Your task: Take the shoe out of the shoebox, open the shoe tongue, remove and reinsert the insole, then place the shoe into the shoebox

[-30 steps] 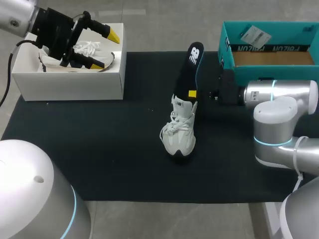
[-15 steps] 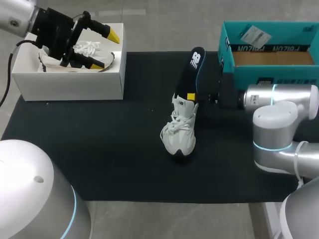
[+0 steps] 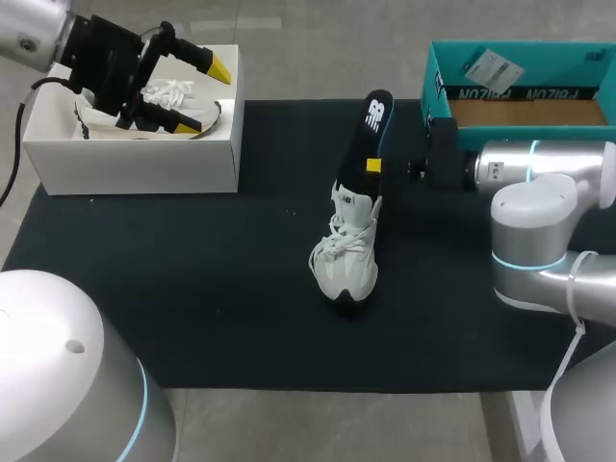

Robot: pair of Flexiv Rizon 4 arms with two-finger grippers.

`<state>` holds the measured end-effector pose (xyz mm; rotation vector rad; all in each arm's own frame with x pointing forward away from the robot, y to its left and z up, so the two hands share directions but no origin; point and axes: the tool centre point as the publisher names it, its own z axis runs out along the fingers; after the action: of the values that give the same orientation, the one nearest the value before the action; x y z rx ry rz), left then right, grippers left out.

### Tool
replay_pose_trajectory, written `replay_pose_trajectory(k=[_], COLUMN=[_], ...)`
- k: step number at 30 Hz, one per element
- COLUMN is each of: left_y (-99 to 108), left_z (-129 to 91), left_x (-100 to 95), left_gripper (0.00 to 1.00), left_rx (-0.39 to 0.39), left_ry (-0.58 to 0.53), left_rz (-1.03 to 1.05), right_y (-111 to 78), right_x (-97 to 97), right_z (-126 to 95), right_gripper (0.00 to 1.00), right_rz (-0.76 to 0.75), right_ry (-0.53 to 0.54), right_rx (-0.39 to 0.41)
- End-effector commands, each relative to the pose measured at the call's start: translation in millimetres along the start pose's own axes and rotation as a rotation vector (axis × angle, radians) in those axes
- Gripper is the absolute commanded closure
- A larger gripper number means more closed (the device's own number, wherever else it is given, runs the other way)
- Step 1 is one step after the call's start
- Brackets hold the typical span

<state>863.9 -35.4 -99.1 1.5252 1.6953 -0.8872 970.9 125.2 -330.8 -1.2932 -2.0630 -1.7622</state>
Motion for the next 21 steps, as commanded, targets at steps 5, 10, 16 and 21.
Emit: replay_pose_trajectory(k=[5,10,16,21], left_y=[0,0,0,0], left_z=[0,0,0,0], left_x=[-0.6,-0.6,-0.6,-0.6], left_gripper=[0.0,0.0,0.0,0.0], left_rx=[0.001,0.001,0.001,0.001], left_ry=[0.006,0.006,0.006,0.006], left_rz=[0.0,0.0,0.0,0.0], right_y=[-3.8,-23.9,-44.8,-50.9], right_x=[3.7,15.6,27.9,32.4], right_z=[5,3,0,-2], right_gripper=[1.0,1.0,1.0,0.97], right_rz=[0.002,0.034,0.059,0.085], right_ry=[-0.014,-0.014,-0.021,-0.024], right_rx=[0.057,0.089,0.131,0.121])
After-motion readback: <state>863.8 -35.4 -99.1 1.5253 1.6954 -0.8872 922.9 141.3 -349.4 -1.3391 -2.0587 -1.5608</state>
